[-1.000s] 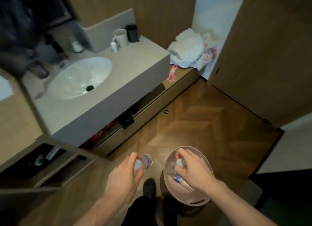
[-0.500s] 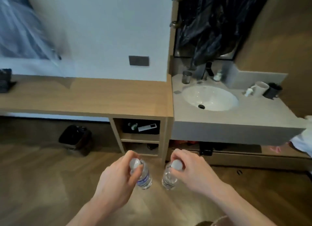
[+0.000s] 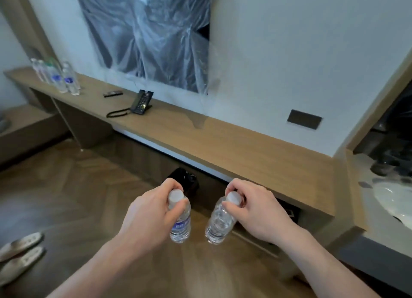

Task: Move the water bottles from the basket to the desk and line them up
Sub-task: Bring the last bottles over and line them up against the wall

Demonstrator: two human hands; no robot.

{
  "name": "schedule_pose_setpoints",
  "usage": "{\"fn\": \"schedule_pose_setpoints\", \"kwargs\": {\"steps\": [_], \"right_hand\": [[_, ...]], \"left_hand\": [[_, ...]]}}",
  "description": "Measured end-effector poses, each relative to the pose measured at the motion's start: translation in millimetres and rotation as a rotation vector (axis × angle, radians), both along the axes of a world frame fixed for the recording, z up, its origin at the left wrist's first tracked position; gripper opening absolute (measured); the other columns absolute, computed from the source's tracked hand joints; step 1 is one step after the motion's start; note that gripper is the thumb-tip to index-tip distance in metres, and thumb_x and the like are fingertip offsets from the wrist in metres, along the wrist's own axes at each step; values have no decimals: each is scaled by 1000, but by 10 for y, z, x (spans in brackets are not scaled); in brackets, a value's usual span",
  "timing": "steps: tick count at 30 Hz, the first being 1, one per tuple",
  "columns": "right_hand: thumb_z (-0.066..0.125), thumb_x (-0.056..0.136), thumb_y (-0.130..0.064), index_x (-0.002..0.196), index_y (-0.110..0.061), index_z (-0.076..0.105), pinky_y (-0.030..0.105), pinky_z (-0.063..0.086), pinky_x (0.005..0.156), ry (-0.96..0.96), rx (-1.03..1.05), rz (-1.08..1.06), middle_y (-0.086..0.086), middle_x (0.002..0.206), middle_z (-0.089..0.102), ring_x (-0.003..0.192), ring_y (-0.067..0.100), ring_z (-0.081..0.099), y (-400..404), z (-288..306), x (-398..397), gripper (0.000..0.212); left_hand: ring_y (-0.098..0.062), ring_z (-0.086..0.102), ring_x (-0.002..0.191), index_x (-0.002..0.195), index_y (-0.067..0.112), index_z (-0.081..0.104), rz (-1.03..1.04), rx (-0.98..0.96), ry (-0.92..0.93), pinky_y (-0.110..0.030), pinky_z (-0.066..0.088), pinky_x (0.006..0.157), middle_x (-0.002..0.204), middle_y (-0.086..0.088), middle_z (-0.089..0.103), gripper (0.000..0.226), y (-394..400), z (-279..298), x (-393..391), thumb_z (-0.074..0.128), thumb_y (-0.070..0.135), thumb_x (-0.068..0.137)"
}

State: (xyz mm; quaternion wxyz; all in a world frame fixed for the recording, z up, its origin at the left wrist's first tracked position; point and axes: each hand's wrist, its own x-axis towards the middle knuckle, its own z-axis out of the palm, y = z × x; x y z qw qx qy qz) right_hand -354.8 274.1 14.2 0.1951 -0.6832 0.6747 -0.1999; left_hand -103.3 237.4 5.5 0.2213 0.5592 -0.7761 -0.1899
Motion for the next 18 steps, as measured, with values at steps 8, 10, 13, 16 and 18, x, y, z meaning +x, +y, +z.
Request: {"fn": "schedule_pose_setpoints", "kwargs": {"steps": [8,10,13,16,18], "right_hand": [[64,95,-52,92,-34,60,31,53,71,-24,-36,218,-19,88,65,84,5,60,-1521,73,727,18],[65,94,-52,91,-33,61,30,51,69,-38,-45,268,-18,86,65,82,5,60,-1935,72,880,19],[66,95,-52,89,-34,61,25,48,66,-48,-49,342,-17,87,66,81,4,61,-2563,88,1070,20],[66,94,-55,91,-35,60,30,54,71,-42,-49,395,-18,90,66,85,5,62,-3190,132,1240,21],[66,94,-55,92,-35,60,27,52,69,-32,-54,438,-17,89,65,83,4,61,-3598,167,1365,21]], "left_hand": [[-1,60,69,100,36,52,236,-9,29,-13,34,54,71,13,61,14,-1044,108,747,58,49,98],[1,60,68,98,35,53,286,-6,27,-14,34,52,68,13,59,15,-1359,108,876,57,49,98],[-4,60,66,97,35,53,358,-12,20,-17,36,52,70,13,62,15,-1863,122,1039,58,49,98],[-4,61,67,98,36,53,413,-1,17,-14,36,53,75,13,65,15,-2362,158,1188,58,50,97],[-5,61,66,98,35,53,451,-11,34,-16,37,53,73,14,64,15,-2675,187,1291,59,49,98]]}}
